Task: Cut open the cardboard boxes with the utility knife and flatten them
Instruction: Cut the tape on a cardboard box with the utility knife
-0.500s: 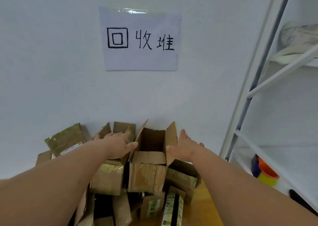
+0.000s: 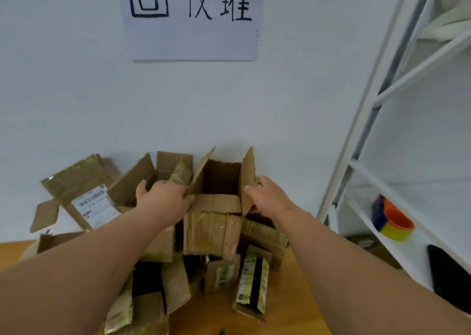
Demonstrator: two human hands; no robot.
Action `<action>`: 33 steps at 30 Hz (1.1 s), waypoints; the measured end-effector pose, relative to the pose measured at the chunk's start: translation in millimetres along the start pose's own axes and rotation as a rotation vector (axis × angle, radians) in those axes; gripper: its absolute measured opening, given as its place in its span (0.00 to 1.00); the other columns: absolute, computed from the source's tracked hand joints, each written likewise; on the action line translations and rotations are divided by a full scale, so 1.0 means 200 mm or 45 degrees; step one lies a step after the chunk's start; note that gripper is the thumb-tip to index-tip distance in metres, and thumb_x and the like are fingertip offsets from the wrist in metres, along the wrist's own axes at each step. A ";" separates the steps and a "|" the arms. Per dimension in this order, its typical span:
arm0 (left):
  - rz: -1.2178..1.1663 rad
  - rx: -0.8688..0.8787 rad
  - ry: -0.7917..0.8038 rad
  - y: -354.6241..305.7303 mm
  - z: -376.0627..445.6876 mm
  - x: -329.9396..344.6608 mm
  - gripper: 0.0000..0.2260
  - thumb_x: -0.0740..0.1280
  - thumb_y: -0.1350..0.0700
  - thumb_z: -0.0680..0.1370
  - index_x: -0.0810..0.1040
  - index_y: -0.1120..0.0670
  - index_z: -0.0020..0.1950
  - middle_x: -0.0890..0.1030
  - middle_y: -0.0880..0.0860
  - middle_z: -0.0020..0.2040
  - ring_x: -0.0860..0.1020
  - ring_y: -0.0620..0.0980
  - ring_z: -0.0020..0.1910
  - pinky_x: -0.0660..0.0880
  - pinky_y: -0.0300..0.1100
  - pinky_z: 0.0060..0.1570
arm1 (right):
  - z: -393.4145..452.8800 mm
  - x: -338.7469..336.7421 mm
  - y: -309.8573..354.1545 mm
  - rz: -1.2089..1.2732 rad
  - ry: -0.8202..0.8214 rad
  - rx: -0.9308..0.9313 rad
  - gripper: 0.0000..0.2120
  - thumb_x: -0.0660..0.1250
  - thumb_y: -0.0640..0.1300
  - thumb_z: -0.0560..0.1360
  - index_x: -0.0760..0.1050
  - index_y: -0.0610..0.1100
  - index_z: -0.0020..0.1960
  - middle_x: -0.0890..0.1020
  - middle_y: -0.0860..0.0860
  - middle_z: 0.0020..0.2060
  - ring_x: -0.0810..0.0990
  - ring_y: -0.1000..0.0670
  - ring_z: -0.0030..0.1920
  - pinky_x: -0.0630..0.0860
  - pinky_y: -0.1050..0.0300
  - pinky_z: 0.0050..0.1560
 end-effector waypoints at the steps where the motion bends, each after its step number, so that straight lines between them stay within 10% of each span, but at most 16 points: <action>1: -0.003 -0.006 -0.036 -0.01 -0.01 -0.01 0.17 0.50 0.43 0.83 0.76 0.45 0.50 0.77 0.45 0.54 0.68 0.49 0.67 0.44 0.60 0.73 | -0.01 0.00 -0.01 0.051 -0.007 0.000 0.29 0.59 0.52 0.82 0.55 0.45 0.80 0.67 0.45 0.74 0.71 0.42 0.69 0.71 0.43 0.69; 7: -0.004 -0.008 -0.339 -0.10 -0.06 -0.16 0.18 0.46 0.45 0.83 0.74 0.42 0.60 0.77 0.43 0.35 0.78 0.46 0.53 0.41 0.58 0.74 | -0.07 -0.05 -0.02 0.288 -0.117 -0.111 0.29 0.59 0.57 0.82 0.57 0.49 0.79 0.66 0.49 0.75 0.68 0.44 0.71 0.69 0.43 0.71; 11: -0.149 0.030 -0.468 -0.16 -0.13 -0.22 0.21 0.45 0.44 0.83 0.65 0.41 0.74 0.80 0.44 0.39 0.79 0.46 0.50 0.51 0.53 0.75 | -0.14 -0.10 -0.05 0.459 -0.184 -0.209 0.32 0.64 0.58 0.79 0.57 0.52 0.79 0.65 0.51 0.76 0.66 0.45 0.73 0.67 0.42 0.72; 16: -0.606 0.189 -0.599 -0.24 -0.33 -0.21 0.20 0.52 0.44 0.83 0.64 0.41 0.75 0.80 0.46 0.45 0.77 0.43 0.37 0.78 0.45 0.41 | -0.27 -0.11 -0.15 0.558 -0.265 -0.311 0.33 0.67 0.56 0.77 0.57 0.55 0.77 0.69 0.51 0.72 0.70 0.46 0.69 0.71 0.44 0.68; 20: -0.666 0.266 -0.703 -0.28 -0.52 -0.14 0.21 0.53 0.44 0.83 0.64 0.41 0.76 0.81 0.49 0.52 0.79 0.47 0.44 0.76 0.43 0.42 | -0.42 -0.12 -0.25 0.744 -0.374 -0.382 0.29 0.70 0.50 0.76 0.60 0.53 0.72 0.76 0.50 0.63 0.77 0.50 0.59 0.75 0.54 0.53; 33: -1.117 0.424 -0.750 -0.12 -1.51 0.16 0.25 0.66 0.44 0.78 0.66 0.40 0.74 0.76 0.43 0.64 0.74 0.47 0.62 0.72 0.46 0.61 | -1.34 0.17 -0.49 0.604 -0.359 -0.726 0.22 0.65 0.54 0.79 0.66 0.57 0.72 0.76 0.56 0.64 0.76 0.51 0.64 0.75 0.46 0.65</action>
Point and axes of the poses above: each hand's wrist, its own z-axis towards the middle knuckle, its own x-axis out of the palm, y = z × x, the point moved 10 cm from there along z, towards the middle knuckle
